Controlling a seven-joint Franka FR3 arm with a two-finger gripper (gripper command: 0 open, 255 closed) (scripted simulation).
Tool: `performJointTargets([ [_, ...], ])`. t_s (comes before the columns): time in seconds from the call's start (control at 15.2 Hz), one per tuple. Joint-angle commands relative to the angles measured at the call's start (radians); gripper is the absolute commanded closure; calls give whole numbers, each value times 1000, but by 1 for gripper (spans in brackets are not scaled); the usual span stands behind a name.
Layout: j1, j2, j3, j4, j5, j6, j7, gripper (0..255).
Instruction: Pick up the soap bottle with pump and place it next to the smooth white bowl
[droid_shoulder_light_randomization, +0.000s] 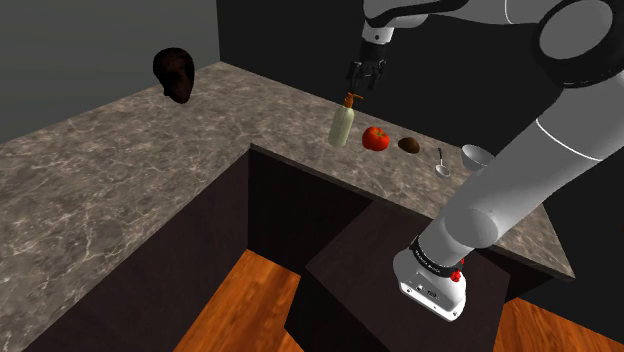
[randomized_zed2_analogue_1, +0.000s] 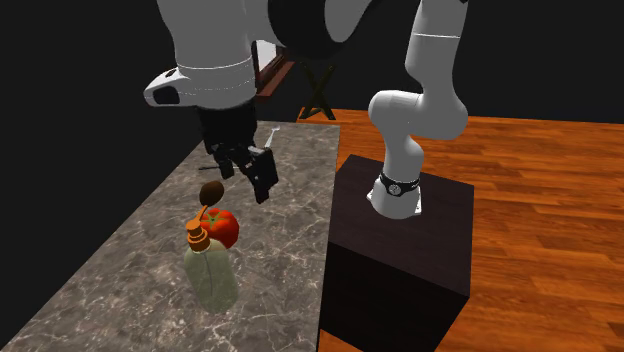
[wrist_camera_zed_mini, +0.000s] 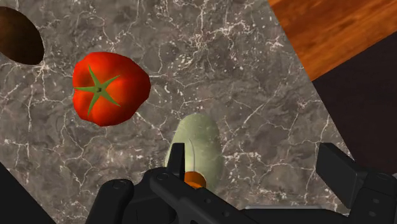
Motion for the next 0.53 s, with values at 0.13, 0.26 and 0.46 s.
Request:
performJointTargets([
  [0.13, -21, 169, -30, 134, 62, 22, -57, 0],
  [0.26, -38, 253, -39, 208, 97, 24, -84, 0],
  [0.46, -68, 367, -44, 316, 143, 18, -117, 0],
])
